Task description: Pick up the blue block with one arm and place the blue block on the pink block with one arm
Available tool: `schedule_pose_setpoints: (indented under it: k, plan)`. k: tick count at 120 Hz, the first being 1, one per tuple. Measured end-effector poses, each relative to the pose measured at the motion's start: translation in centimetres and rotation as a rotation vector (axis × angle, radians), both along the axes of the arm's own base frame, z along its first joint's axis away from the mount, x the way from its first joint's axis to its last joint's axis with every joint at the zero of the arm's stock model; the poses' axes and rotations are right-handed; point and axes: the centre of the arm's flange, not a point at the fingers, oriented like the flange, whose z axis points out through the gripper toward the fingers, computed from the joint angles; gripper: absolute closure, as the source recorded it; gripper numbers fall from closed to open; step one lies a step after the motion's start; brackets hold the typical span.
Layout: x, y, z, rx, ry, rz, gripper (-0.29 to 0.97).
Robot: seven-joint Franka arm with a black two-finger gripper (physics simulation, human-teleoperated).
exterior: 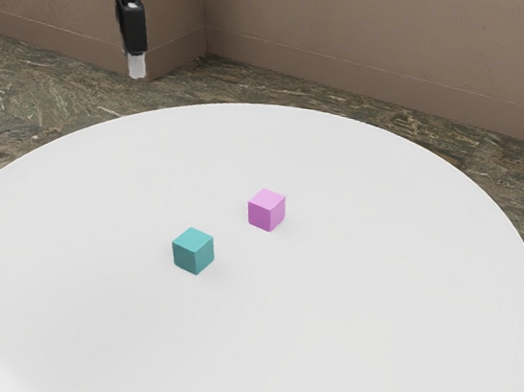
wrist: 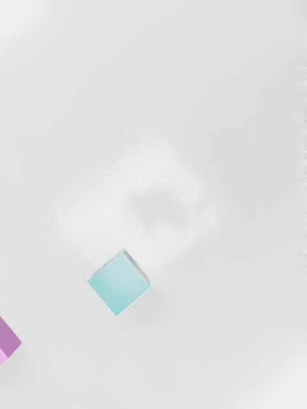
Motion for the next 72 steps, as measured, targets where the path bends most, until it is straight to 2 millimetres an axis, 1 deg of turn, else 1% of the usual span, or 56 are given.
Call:
schedule_pose_setpoints:
  k: [4, 16, 21, 26, 32, 38, 45, 52, 57, 62, 65, 69, 72]
  plan:
    - [0.3, 0.1, -0.6, 0.001, 0.015, 0.0, 0.0]
    - [0.6, 0.6, -1.4, 0.002, 0.041, 0.008, 0.0]
    - [0.4, 0.9, -1.9, 0.003, 0.056, 0.011, 0.0]
    - [0.6, 1.3, -3.2, 0.003, 0.083, 0.0, 0.0]
    - [-1.3, 1.8, -5.2, 0.027, 0.114, -0.015, 0.0]
    - [-4.3, 1.8, -7.2, 0.056, 0.121, -0.038, 0.0]
    - [-7.6, 1.6, -8.2, 0.079, 0.099, -0.061, 0.0]
    - [-9.9, 1.0, -9.2, 0.092, 0.087, -0.091, 0.0]
    - [-10.4, 0.7, -9.8, 0.098, 0.082, -0.12, 0.0]
    - [-10.6, 0.7, -11.5, 0.099, 0.085, -0.16, 0.0]
    - [-10.5, 0.7, -12.9, 0.096, 0.084, -0.188, 0.0]
    - [-10.2, 0.7, -15.6, 0.072, 0.085, -0.23, 0.0]
    - [-9.9, 0.7, -17.0, 0.055, 0.074, -0.26, 0.0]
